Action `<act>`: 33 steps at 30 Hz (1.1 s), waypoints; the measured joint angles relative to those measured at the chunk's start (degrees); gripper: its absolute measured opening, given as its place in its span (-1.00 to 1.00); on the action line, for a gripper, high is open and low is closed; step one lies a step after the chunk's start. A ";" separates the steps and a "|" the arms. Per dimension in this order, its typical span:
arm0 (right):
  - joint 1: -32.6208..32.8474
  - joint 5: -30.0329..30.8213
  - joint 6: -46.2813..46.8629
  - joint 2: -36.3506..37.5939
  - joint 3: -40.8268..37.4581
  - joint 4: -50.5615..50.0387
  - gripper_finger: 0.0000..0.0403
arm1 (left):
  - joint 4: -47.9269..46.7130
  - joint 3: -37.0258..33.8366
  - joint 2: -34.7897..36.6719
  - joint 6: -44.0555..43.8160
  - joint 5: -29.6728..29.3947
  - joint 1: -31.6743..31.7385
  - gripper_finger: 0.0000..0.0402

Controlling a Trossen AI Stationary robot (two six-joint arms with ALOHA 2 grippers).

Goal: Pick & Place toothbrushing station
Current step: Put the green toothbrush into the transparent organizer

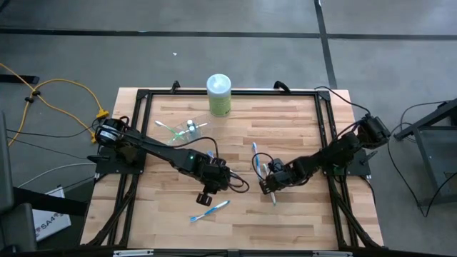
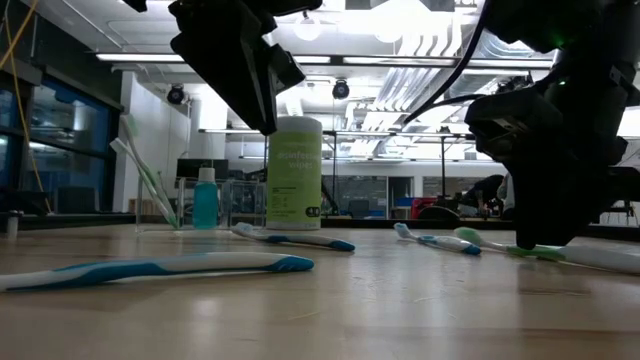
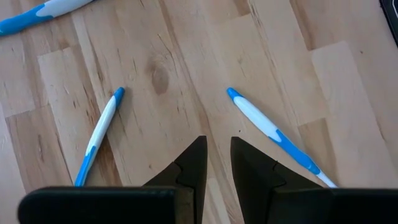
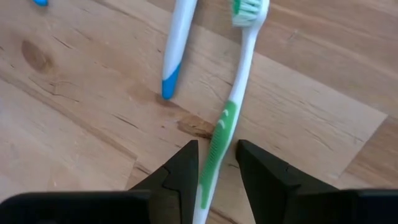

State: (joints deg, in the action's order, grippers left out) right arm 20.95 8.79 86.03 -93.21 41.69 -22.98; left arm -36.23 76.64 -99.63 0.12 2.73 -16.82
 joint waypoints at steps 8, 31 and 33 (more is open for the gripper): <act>-0.33 -0.28 -0.74 -0.61 -0.02 1.49 -0.46 | -0.02 0.00 0.00 -0.16 0.00 -0.67 -0.66; -0.48 1.60 -2.28 -2.32 1.27 0.05 -0.47 | 0.00 0.00 0.00 -0.71 0.00 -1.09 -0.66; -0.48 1.60 -2.74 -2.32 1.27 -0.13 -0.52 | 0.02 0.00 0.00 -1.05 0.00 -1.09 -0.66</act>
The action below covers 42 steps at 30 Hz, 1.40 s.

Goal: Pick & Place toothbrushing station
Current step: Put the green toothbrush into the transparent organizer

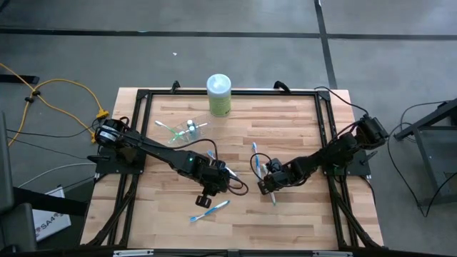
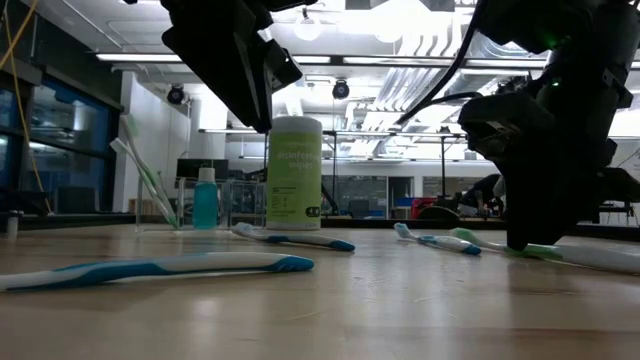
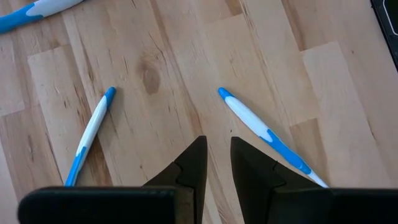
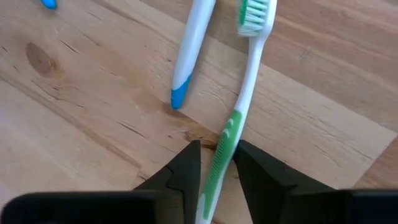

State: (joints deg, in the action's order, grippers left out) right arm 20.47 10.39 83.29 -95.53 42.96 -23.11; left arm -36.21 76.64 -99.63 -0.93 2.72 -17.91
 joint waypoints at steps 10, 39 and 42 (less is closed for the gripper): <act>-0.02 -0.35 -2.48 -0.02 -0.04 -0.06 -0.93 | -0.02 0.00 0.00 -0.02 0.00 0.00 -0.66; 1.86 7.30 -7.08 3.77 -0.62 -1.24 -0.97 | 0.00 0.00 0.00 -0.81 0.01 0.00 -0.66; 1.91 9.67 -9.01 5.10 -0.62 -0.94 -0.98 | 0.15 0.00 0.00 -1.86 -0.01 0.00 -0.66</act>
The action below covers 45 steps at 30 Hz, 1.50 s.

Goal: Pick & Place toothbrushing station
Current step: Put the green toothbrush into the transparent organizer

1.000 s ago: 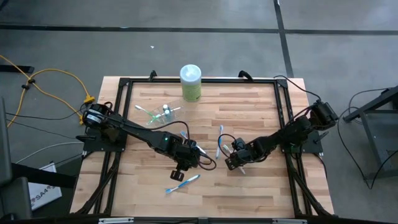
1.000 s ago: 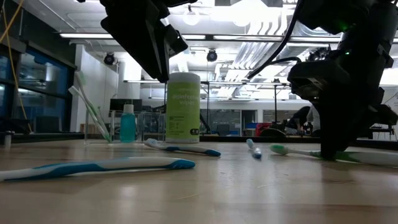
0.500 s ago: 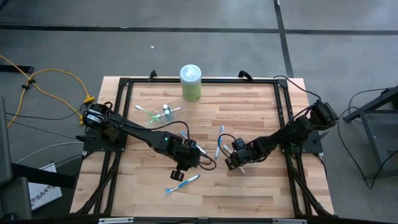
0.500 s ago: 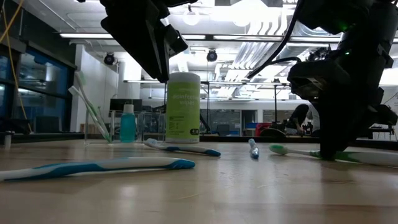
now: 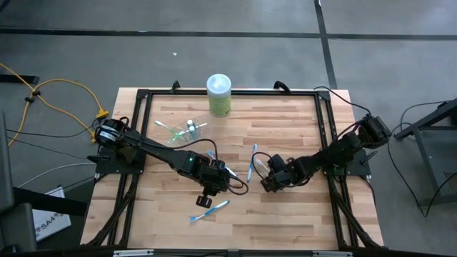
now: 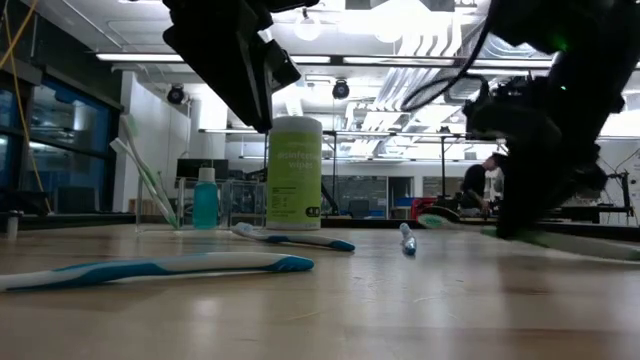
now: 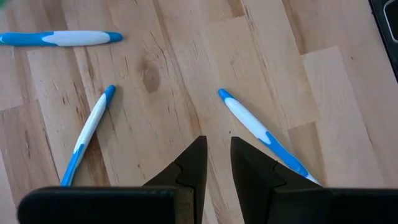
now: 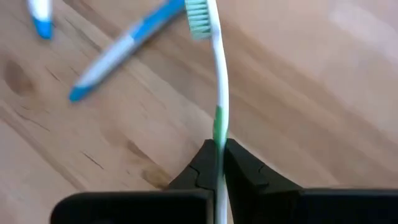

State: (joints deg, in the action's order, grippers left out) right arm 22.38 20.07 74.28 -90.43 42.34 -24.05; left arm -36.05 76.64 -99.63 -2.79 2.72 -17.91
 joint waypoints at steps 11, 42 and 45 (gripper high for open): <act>0.84 3.57 -6.99 5.77 0.16 0.91 -0.98 | 6.43 0.02 0.00 -0.68 0.01 0.00 -0.66; 11.50 32.11 -40.89 21.91 0.35 20.50 -0.98 | 35.39 0.04 3.34 11.06 -21.37 0.17 -0.66; 13.55 35.75 -44.16 21.87 0.35 22.41 -0.98 | 37.62 0.04 3.34 12.71 -21.65 0.17 -0.66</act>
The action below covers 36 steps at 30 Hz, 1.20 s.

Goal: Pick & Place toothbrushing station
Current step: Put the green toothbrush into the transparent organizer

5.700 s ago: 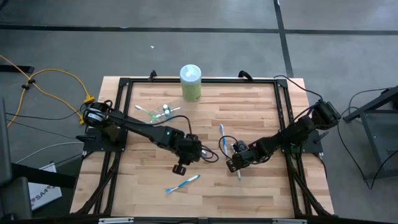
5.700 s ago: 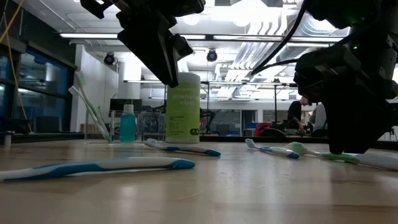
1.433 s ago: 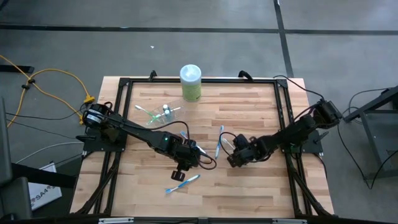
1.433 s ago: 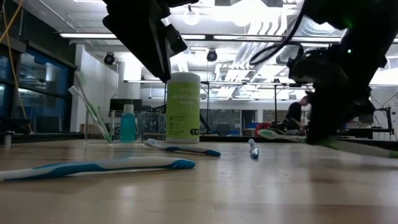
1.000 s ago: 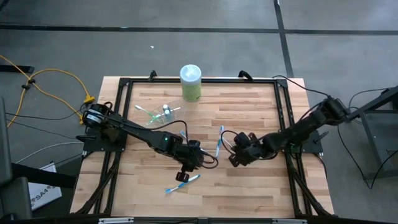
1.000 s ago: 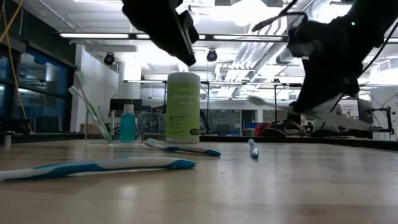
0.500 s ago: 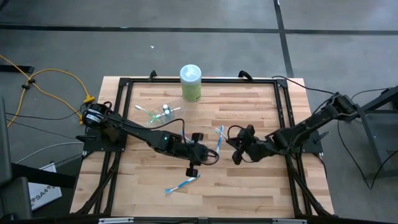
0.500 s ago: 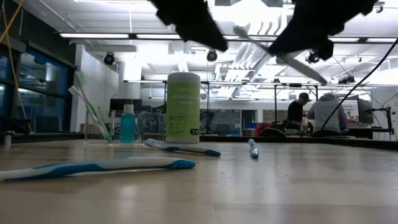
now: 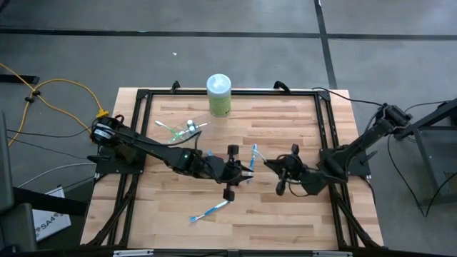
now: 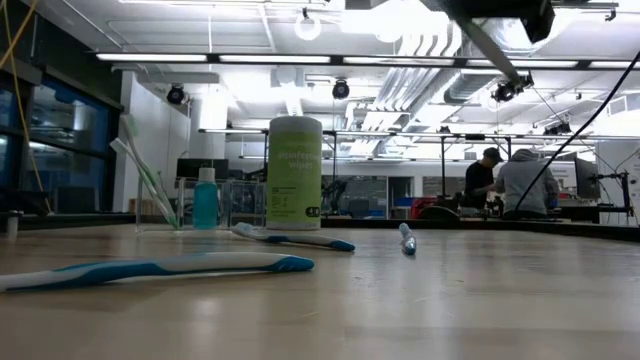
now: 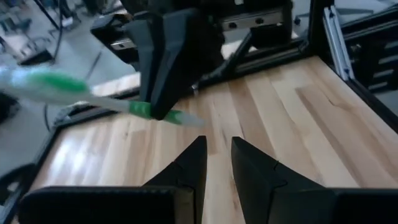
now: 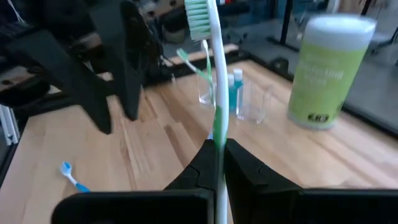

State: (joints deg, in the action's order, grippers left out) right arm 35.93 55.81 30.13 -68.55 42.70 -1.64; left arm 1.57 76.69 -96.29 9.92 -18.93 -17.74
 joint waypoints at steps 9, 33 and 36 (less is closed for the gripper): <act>5.61 5.77 -9.48 0.00 0.00 7.72 -0.98 | 5.58 0.00 -0.02 3.83 -2.24 0.26 -0.66; 6.83 2.48 -28.23 -1.20 0.00 18.26 -0.98 | 13.92 0.00 -0.07 11.28 2.97 2.32 -0.66; 6.83 2.41 -28.50 -1.20 0.00 18.22 -0.98 | 13.94 0.00 -0.07 11.19 4.35 3.00 -0.66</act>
State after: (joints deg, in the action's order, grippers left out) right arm 42.76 58.23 1.63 -69.76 42.70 16.58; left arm 15.51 76.69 -96.36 21.11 -14.58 -14.74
